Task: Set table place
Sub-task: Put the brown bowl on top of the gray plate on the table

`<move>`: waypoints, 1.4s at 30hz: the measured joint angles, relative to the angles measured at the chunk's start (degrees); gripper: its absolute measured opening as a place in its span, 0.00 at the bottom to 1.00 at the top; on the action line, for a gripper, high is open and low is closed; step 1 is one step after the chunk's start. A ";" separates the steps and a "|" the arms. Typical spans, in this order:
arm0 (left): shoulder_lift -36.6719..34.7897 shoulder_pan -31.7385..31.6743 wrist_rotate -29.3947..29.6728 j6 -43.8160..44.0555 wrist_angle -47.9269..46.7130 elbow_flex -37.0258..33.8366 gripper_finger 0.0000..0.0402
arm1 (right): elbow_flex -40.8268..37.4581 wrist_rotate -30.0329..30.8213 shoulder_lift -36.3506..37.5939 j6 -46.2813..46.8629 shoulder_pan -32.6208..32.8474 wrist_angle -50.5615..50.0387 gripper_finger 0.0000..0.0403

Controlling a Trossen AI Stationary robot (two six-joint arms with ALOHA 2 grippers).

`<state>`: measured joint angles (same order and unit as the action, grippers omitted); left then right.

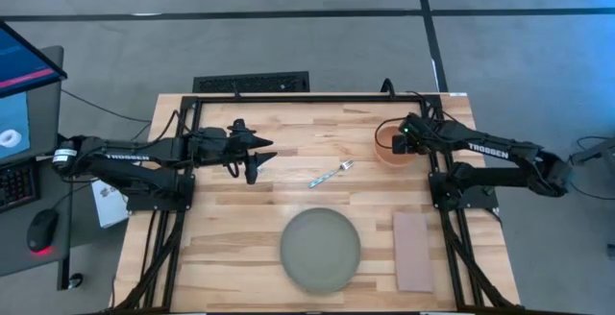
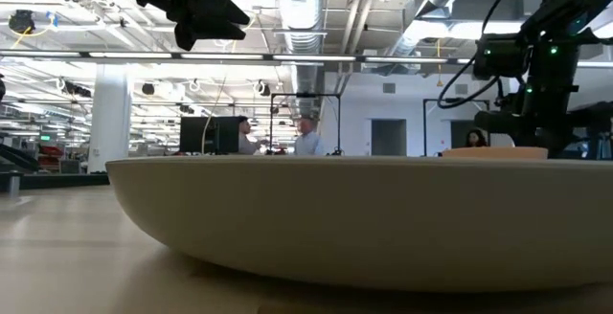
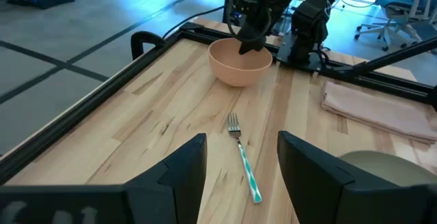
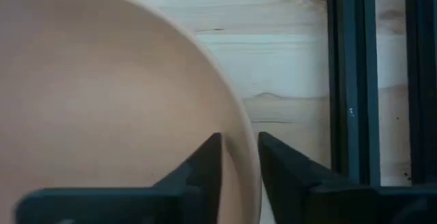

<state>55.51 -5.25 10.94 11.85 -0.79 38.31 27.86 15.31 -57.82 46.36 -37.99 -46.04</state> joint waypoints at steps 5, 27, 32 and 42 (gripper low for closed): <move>-0.01 -0.01 0.00 0.01 0.01 0.00 0.42 | 0.36 0.00 0.19 -0.28 0.01 0.91 0.07; -0.02 0.01 0.00 -0.01 -1.16 0.01 0.42 | 19.19 -14.38 0.76 -7.76 14.56 -7.48 0.06; -0.02 -0.01 0.28 -1.07 -2.08 0.01 0.42 | 26.99 -14.38 -3.56 -6.17 25.81 -8.85 0.06; 0.00 -0.01 1.79 -3.87 -5.41 0.01 0.42 | 37.29 -13.55 -20.12 -4.79 43.17 -2.89 0.06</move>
<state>55.51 -5.26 12.73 7.98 -6.19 38.33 65.14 1.76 -77.94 41.56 5.18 -48.93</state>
